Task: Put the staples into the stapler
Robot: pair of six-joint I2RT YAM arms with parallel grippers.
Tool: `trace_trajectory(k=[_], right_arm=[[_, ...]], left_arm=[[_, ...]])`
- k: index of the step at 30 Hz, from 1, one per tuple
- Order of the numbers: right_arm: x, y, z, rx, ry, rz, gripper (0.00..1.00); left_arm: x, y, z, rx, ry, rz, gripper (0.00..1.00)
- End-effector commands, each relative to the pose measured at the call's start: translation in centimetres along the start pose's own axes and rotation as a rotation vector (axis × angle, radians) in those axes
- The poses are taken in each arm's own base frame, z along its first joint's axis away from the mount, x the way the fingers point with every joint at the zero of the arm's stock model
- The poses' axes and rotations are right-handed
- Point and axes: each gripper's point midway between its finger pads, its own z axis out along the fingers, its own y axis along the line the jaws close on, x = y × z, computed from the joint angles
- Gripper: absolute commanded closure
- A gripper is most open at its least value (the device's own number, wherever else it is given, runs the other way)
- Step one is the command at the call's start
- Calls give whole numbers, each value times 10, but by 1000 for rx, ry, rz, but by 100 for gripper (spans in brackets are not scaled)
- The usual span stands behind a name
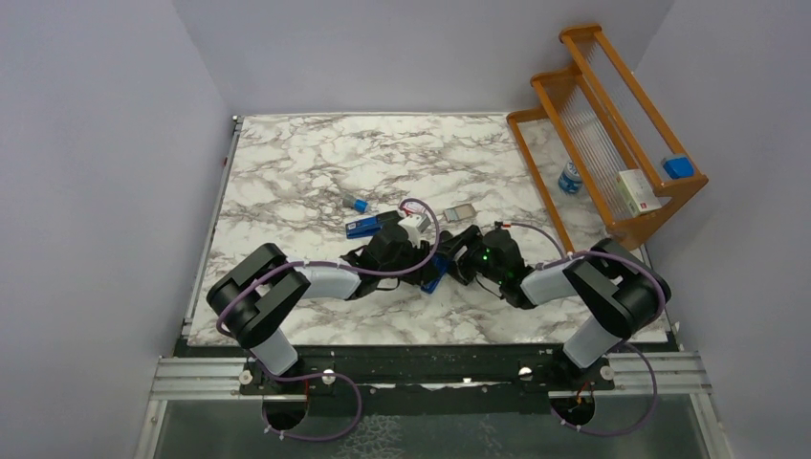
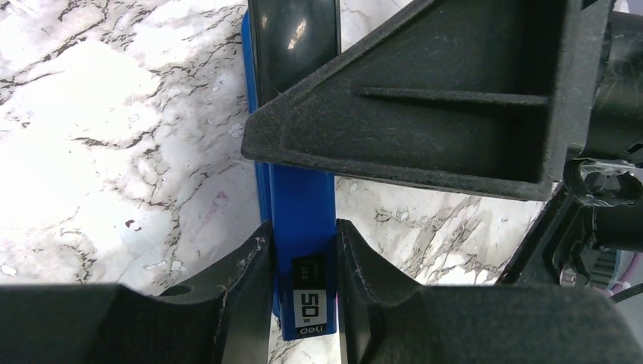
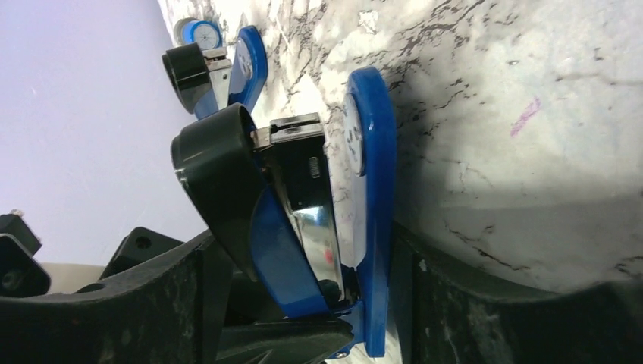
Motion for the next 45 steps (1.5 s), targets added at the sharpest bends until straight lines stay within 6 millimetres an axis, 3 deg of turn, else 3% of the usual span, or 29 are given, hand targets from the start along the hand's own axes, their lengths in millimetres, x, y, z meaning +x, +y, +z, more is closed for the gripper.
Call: trace_trajectory(k=[1,4,7,8,11,12,13,15,16,25,28,33,38,45], right_arm=[[0,-68,2,210,-25,-87,32],[0,-73,3,220,-23,-105,47],[-1,-77,0,209,-28,-148,90],[-1,-78,0,207,-30,-156,98],[-2,-76,-2,189,-30,-195,99],[-2,-74,-3,185,-30,-209,99],[-3,-72,-4,185,-33,-224,90],[-9,-66,-8,188,-56,-248,62],[-11,-65,-11,199,-66,-258,54],[-34,-63,-57,257,-188,-338,20],[-38,-60,-70,249,-215,-344,14],[-50,-49,-86,249,-279,-370,13],[-72,-19,-108,201,-408,-349,13],[-95,16,-145,67,-575,-396,14]], left_arm=[[10,-18,1,90,43,44,100],[12,-15,0,78,57,62,100],[12,-13,0,61,73,91,100],[12,-10,0,49,77,100,100],[9,-3,-1,6,89,143,100],[9,-2,-1,-5,97,155,100],[7,0,-1,-18,100,170,100],[3,5,-1,-45,108,196,100],[1,7,-1,-59,108,211,100],[-17,23,-2,-157,119,359,100],[-16,23,0,-149,134,380,100],[-17,22,5,-131,149,412,99],[-33,15,11,-106,152,530,89],[-52,5,34,-39,138,741,82]])
